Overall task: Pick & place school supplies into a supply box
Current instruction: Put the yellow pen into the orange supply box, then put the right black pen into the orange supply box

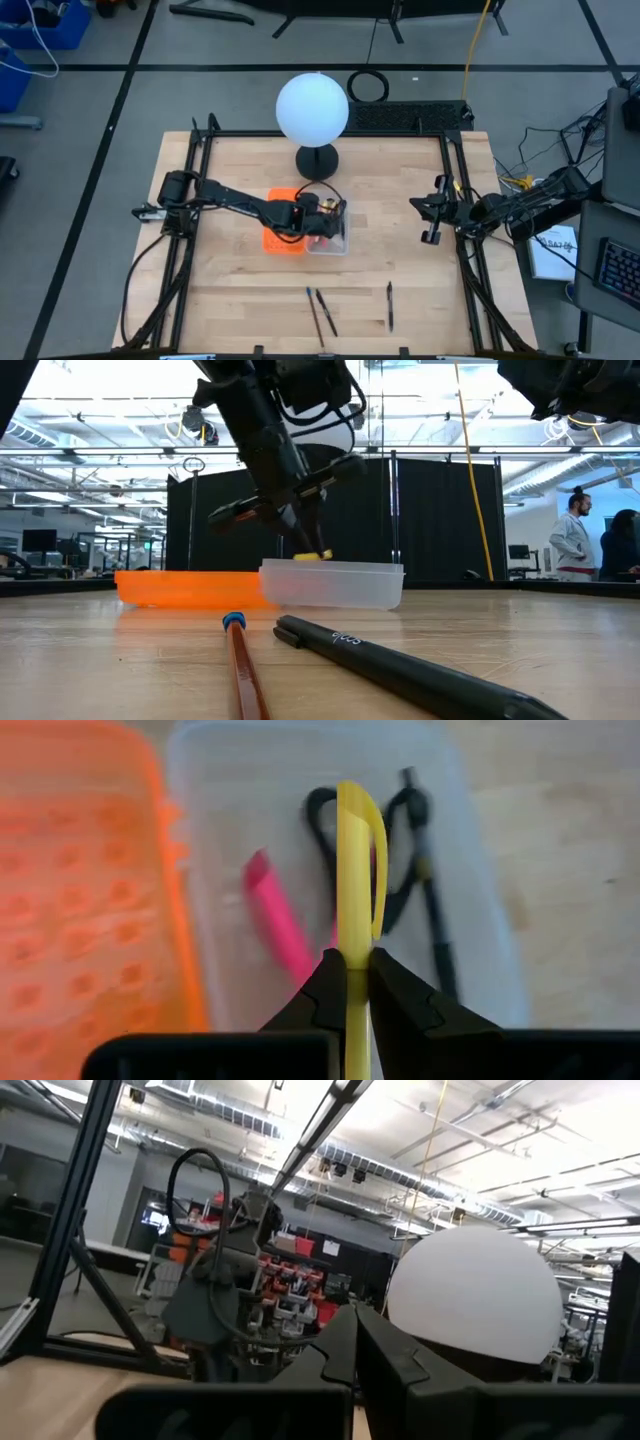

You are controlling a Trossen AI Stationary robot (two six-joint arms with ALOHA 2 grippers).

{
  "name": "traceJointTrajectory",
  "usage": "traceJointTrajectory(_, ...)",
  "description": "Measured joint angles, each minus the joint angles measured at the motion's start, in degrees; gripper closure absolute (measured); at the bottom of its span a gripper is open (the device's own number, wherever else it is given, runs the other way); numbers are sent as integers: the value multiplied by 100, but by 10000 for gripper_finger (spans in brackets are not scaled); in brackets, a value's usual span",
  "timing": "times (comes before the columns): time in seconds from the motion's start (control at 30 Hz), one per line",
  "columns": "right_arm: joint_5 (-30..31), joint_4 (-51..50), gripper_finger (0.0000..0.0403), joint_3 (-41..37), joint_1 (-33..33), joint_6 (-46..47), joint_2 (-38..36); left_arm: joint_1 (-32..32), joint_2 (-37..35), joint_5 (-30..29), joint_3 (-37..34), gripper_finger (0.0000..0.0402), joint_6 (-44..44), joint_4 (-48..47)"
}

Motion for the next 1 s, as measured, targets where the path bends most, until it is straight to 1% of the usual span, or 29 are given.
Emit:
traceJointTrajectory(0.1, 0, -25, 403, 0, 0, 0, 0, -7, 0, 84, 0, 374, -321, -311)
traceJointTrajectory(0.23, 0, -23, 403, 0, 0, 0, 0, -4, 0, 142, 0, 374, -542, -369)
traceJointTrajectory(0.53, 0, 7, 403, 0, 0, -63, 0, -4, 0, 128, 0, 384, -629, -344)
traceJointTrajectory(0.73, 0, 41, 403, 0, 0, -63, 0, -14, 0, 147, 0, 381, -622, -128)
traceJointTrajectory(0.8, 0, 41, 403, 0, 0, -63, 0, -26, 0, 66, -2, 379, -384, 21)
traceJointTrajectory(0.87, 0, 43, 403, 0, 0, -63, 0, -41, -56, -10, -4, 378, 89, 240)
traceJointTrajectory(0.93, 0, 43, 403, 0, 0, -63, 0, -64, -206, -102, -4, 378, 776, 468)
traceJointTrajectory(1.0, 0, 43, 403, 0, 0, -63, 0, -110, -487, -257, -4, 377, 1512, 483)
